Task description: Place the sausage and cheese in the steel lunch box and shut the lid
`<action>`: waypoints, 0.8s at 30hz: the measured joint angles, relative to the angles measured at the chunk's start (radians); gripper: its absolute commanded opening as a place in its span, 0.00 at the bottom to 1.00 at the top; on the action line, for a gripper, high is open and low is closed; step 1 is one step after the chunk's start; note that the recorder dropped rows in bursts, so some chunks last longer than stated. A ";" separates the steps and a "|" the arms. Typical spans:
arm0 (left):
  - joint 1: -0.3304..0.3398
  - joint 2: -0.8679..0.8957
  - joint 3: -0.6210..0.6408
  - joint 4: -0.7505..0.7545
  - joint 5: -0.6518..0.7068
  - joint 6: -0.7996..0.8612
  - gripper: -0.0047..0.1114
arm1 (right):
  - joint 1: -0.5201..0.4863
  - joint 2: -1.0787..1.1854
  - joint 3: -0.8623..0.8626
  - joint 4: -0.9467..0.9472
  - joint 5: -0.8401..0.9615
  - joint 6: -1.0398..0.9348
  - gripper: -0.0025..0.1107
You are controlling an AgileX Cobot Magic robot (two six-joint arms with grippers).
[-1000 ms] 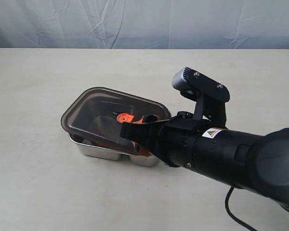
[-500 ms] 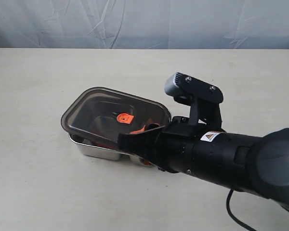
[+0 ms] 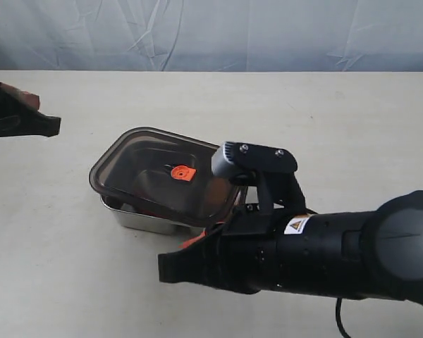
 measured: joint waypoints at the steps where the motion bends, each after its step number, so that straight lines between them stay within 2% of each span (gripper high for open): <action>1: 0.002 0.055 -0.024 0.000 0.007 -0.004 0.04 | 0.000 -0.003 0.000 -0.017 0.027 0.000 0.02; 8: -0.006 0.311 -0.069 -0.038 0.014 -0.006 0.04 | 0.000 -0.004 0.002 -0.071 0.079 0.000 0.02; 13: -0.079 0.351 -0.071 -0.106 -0.015 -0.009 0.04 | 0.000 -0.004 0.004 -0.078 0.111 -0.002 0.02; 18: -0.165 0.353 -0.094 -0.103 -0.027 -0.009 0.04 | 0.000 -0.004 0.004 -0.089 0.136 -0.004 0.02; 24: -0.183 0.362 -0.103 -0.086 -0.013 -0.009 0.04 | 0.000 -0.004 0.004 -0.093 0.138 -0.002 0.02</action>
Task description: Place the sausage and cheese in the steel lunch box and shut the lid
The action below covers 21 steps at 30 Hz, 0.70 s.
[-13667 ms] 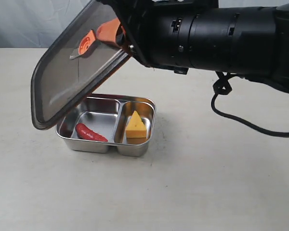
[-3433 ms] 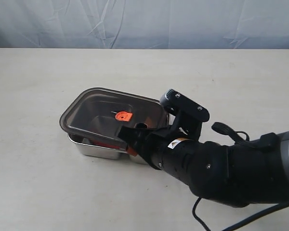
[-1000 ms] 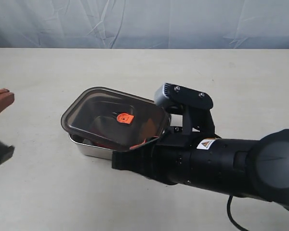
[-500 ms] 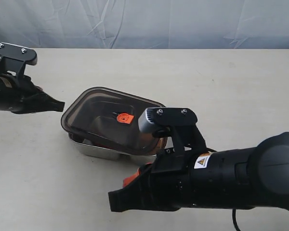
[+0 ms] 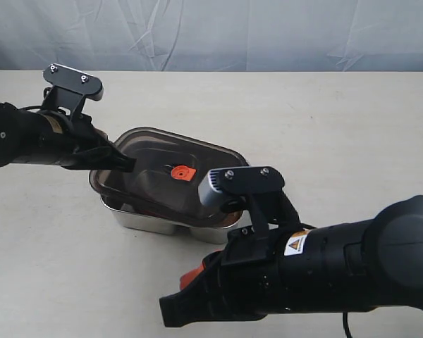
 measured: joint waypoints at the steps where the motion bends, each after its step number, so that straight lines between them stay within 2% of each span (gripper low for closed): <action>1: 0.000 0.002 0.000 0.008 0.005 0.000 0.04 | 0.000 0.000 0.000 0.000 0.000 0.000 0.02; 11: 0.000 -0.020 -0.010 0.016 -0.093 0.000 0.04 | 0.000 -0.001 0.001 0.000 0.011 -0.002 0.02; 15: 0.033 0.001 -0.011 -0.005 -0.107 0.000 0.04 | 0.000 -0.001 0.001 0.000 0.015 -0.002 0.02; 21: 0.088 0.073 -0.011 -0.141 -0.078 -0.002 0.04 | 0.000 -0.001 0.001 0.000 0.024 -0.002 0.02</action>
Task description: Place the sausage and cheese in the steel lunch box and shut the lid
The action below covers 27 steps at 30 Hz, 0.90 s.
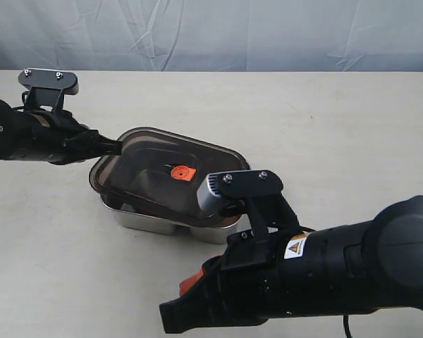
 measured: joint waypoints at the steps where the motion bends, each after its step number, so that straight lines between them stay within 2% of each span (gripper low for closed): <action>1: 0.001 0.007 0.000 -0.008 0.003 0.000 0.04 | 0.000 0.000 0.000 0.000 0.000 0.000 0.02; 15: -0.001 0.040 0.000 -0.034 0.108 0.000 0.04 | 0.000 0.000 0.000 0.000 0.000 0.000 0.02; 27: -0.072 0.016 0.000 -0.016 0.157 0.000 0.04 | 0.000 0.000 0.000 0.000 -0.002 0.000 0.02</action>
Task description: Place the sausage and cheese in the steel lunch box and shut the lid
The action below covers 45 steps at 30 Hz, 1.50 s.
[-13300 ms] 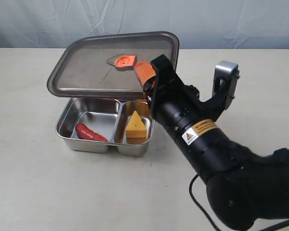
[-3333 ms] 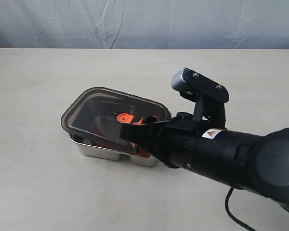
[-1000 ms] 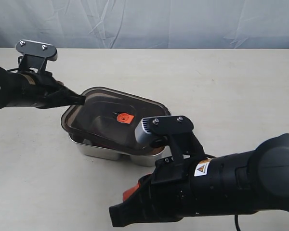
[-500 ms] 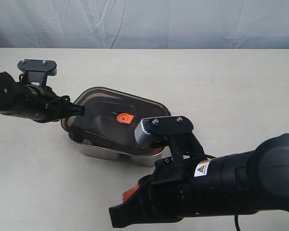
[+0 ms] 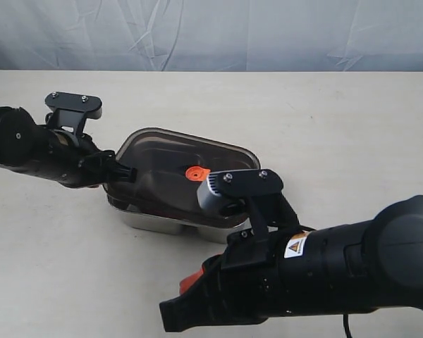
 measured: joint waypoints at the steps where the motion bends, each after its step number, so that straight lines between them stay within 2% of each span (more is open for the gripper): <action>1: 0.000 -0.005 0.000 0.007 0.004 0.000 0.04 | 0.000 0.000 0.000 0.000 0.000 0.000 0.02; 8: -0.005 -0.033 0.000 0.081 0.057 0.000 0.04 | 0.000 -0.004 0.000 -0.019 -0.015 0.000 0.02; 12: -0.005 -0.060 0.000 0.176 0.113 0.000 0.04 | 0.000 -0.064 0.000 -0.025 -0.061 0.002 0.02; 17: -0.005 -0.109 0.000 0.279 0.185 -0.031 0.04 | 0.000 -0.131 0.000 -0.030 -0.275 0.002 0.02; 21: -0.010 -0.213 0.000 0.291 0.136 -0.090 0.04 | 0.000 -0.084 0.000 -0.028 -0.368 -0.007 0.02; 24: -0.068 -0.270 0.000 0.283 0.043 -0.090 0.04 | -0.001 0.009 0.000 -0.028 -0.410 -0.012 0.02; 26: -0.103 -0.270 0.000 0.288 0.006 -0.049 0.04 | -0.035 0.060 -0.027 -0.026 -0.399 -0.013 0.02; 28: -0.111 -0.254 0.000 0.296 0.004 -0.033 0.04 | -0.077 0.088 -0.054 -0.026 -0.366 -0.015 0.02; 34: -0.120 -0.154 0.000 0.311 0.078 -0.025 0.04 | -0.196 0.157 -0.135 -0.026 -0.272 -0.050 0.02; 39: -0.121 -0.140 0.000 0.296 0.131 -0.025 0.04 | -0.210 0.255 -0.167 -0.044 -0.207 -0.062 0.02; 45: -0.122 -0.134 -0.003 0.296 0.150 -0.025 0.04 | -0.210 0.356 -0.176 -0.044 -0.227 -0.062 0.02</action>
